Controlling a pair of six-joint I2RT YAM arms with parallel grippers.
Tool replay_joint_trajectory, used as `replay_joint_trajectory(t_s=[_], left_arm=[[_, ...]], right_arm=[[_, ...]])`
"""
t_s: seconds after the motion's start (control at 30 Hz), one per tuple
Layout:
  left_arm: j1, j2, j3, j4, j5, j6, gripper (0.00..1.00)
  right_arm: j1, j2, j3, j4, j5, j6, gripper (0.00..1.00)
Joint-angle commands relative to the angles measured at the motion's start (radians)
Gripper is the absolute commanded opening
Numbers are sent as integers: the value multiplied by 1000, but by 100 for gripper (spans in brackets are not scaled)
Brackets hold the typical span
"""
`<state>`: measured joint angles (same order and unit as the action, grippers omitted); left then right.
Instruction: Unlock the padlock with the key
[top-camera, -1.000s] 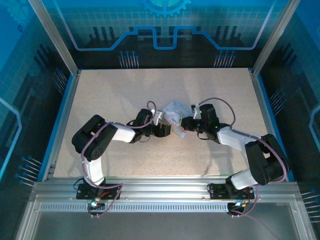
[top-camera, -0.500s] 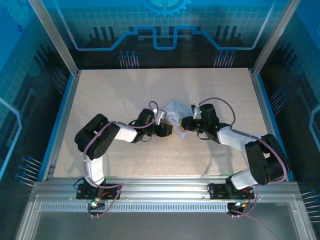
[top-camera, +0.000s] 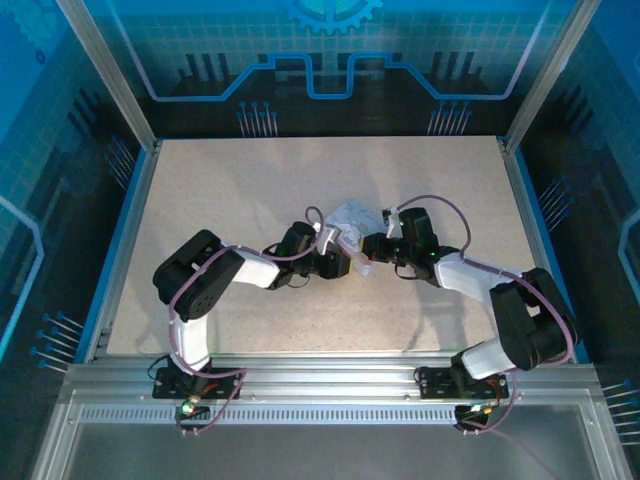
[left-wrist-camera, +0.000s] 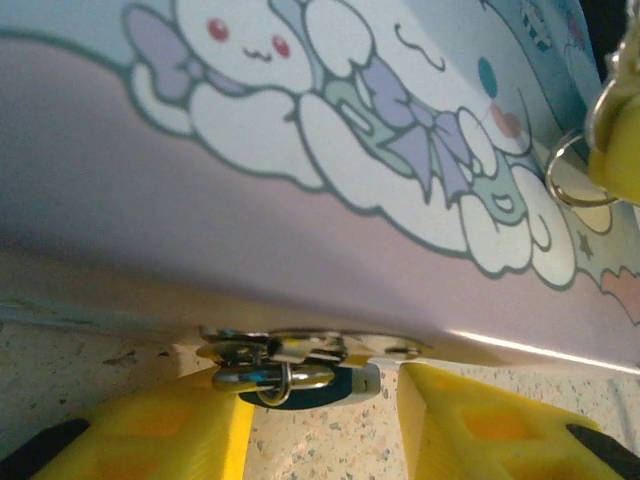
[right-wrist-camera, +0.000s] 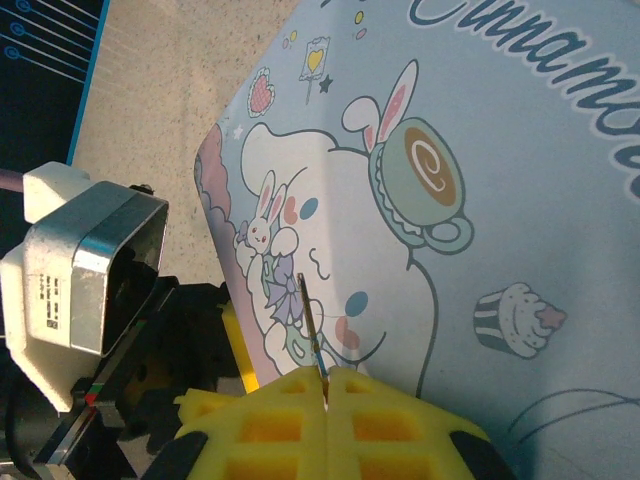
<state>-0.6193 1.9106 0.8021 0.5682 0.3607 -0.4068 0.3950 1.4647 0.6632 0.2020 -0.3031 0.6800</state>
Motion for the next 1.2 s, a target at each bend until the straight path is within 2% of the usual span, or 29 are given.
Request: replay_joint_trajectory(t_s=[0.0,0.4,0.9,1.17], left_arm=[[-4,24,-2,40,-31,-56,43],[-2,24,-38,150,-94,-211,43],[-3,35,-15,130,-94,-221,27],[-6,-30,-30,99,-94,-212,26]], right_arm=[[16,2,4,-52,13,-14,0],[18,-7,-2,-53,12,-16,0],[23,-16,4,-52,7,-22,0],[13,-157,-56,-45,10,-83,0]])
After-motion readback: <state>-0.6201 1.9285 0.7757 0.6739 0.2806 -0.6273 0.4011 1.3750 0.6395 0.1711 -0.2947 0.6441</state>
